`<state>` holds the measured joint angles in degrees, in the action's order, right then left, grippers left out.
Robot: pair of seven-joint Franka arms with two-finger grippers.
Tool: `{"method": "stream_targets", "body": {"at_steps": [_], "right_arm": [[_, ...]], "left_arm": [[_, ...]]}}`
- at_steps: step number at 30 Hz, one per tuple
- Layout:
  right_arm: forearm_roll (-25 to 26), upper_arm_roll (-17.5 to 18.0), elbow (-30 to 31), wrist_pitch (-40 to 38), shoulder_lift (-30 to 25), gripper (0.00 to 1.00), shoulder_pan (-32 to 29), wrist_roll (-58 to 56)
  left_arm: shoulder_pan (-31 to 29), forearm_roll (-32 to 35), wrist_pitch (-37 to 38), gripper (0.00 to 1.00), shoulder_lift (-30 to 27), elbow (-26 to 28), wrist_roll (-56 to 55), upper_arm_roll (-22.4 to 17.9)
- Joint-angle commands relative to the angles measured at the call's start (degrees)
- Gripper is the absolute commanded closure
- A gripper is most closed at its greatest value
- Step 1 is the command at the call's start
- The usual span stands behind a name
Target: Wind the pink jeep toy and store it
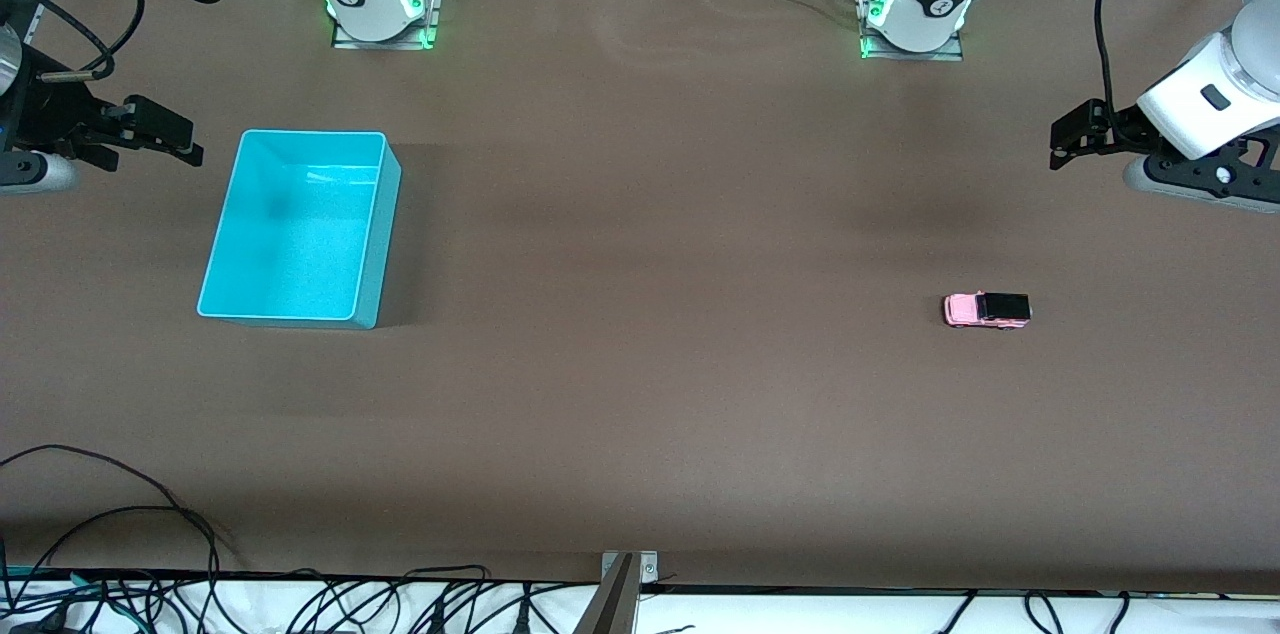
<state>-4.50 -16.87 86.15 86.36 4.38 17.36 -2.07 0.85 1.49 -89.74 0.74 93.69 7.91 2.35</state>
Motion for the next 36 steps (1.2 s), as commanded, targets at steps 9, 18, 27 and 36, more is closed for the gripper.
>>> {"method": "stream_targets", "body": {"at_steps": [9,18,27,36], "right_arm": [[-0.2,0.1,-1.4,-0.8,0.3,0.0,0.0,0.0],[-0.2,0.1,-1.4,-0.8,0.3,0.0,0.0,0.0],[-0.2,0.1,-1.4,-0.8,0.3,0.0,0.0,0.0],[-0.2,0.1,-1.4,-0.8,0.3,0.0,0.0,0.0]], "left_arm": [[0.0,-1.4,1.2,0.0,1.7,-3.1,1.4,-0.2],[0.0,-1.4,1.2,0.0,1.7,-3.1,1.3,-0.3],[0.0,-0.9,1.2,0.0,1.9,-3.1,1.4,-0.3],[-1.0,-1.5,1.2,0.0,4.2,-3.1,10.5,-0.4]]}}
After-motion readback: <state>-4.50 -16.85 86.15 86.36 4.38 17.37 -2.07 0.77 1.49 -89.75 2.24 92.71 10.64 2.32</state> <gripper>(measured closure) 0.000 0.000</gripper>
